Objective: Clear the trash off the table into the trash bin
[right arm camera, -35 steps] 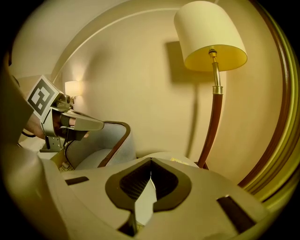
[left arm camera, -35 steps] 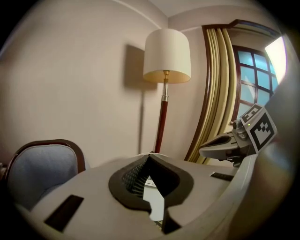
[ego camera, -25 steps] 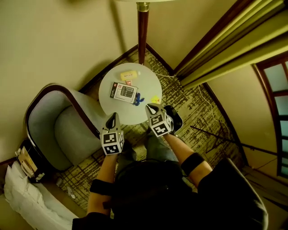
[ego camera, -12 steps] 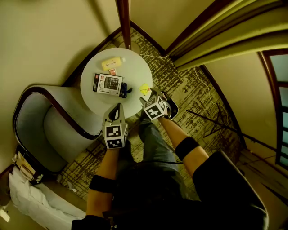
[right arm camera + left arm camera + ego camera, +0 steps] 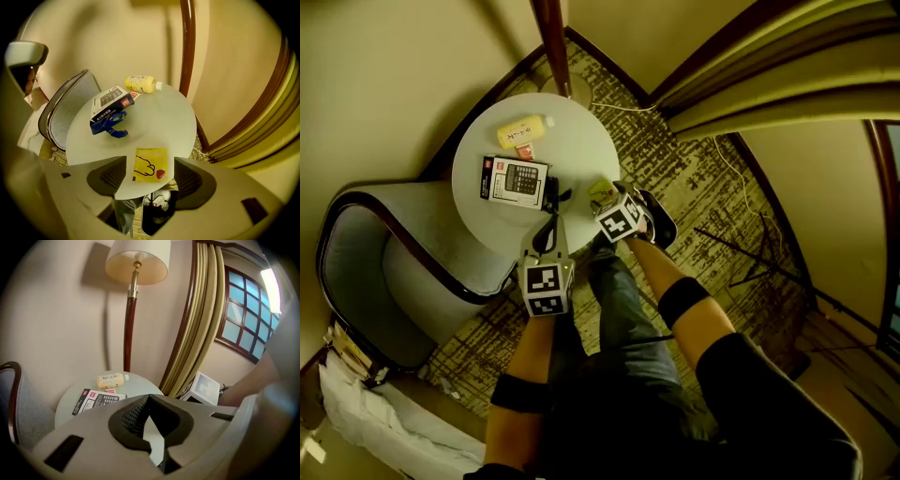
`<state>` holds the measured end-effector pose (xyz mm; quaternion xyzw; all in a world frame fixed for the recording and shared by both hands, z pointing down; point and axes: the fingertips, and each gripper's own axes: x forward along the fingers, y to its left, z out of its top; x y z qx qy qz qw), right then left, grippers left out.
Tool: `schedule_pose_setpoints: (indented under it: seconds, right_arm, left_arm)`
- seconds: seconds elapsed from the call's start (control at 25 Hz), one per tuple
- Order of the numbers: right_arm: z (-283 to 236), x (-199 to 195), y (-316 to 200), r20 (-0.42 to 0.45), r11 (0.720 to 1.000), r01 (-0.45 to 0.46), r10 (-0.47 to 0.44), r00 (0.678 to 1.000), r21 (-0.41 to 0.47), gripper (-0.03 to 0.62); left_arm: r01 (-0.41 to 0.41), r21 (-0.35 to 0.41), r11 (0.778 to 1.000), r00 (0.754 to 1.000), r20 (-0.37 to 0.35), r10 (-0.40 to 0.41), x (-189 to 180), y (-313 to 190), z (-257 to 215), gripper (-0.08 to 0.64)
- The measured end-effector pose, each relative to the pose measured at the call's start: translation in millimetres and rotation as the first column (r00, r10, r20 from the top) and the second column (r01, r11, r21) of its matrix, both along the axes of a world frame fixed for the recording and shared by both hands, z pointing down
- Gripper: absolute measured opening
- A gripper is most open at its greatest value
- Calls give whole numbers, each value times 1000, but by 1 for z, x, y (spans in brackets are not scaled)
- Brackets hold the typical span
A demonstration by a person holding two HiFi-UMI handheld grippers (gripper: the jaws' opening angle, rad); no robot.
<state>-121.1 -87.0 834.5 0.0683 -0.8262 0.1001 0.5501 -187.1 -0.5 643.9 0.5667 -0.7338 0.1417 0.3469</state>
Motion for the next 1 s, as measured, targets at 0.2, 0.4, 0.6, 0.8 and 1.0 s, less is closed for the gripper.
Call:
schedule_pose_setpoints:
  seconds: [0.2,0.4,0.6,0.8,1.0]
  right_arm:
    - [24,5,1,-42,999,24,-25,999,-25,342]
    - [38,9,7,-73,997,48,-52,996,-55,351]
    - [33,6,6,-64,997,59,-62,996,-47,317]
    - [33,7,8,-69,997,62,-66,995,-55,221]
    - [24,3,10,-61,997,60,-63,996,-47,66]
  left_arm:
    - [11,-13,1000,1000,-2,-11,-3,-1,9,0]
    - [16,-35,999,1000,-5,-16,-7,5,17,0]
    - [16,-43,999,1000,-13,-16,-9,7,20,0]
    - [17,-47,999,1000,-19,-18,-7,10,22,0]
    - [20,-45,999,1000,-21,-21,-7,12,19,0]
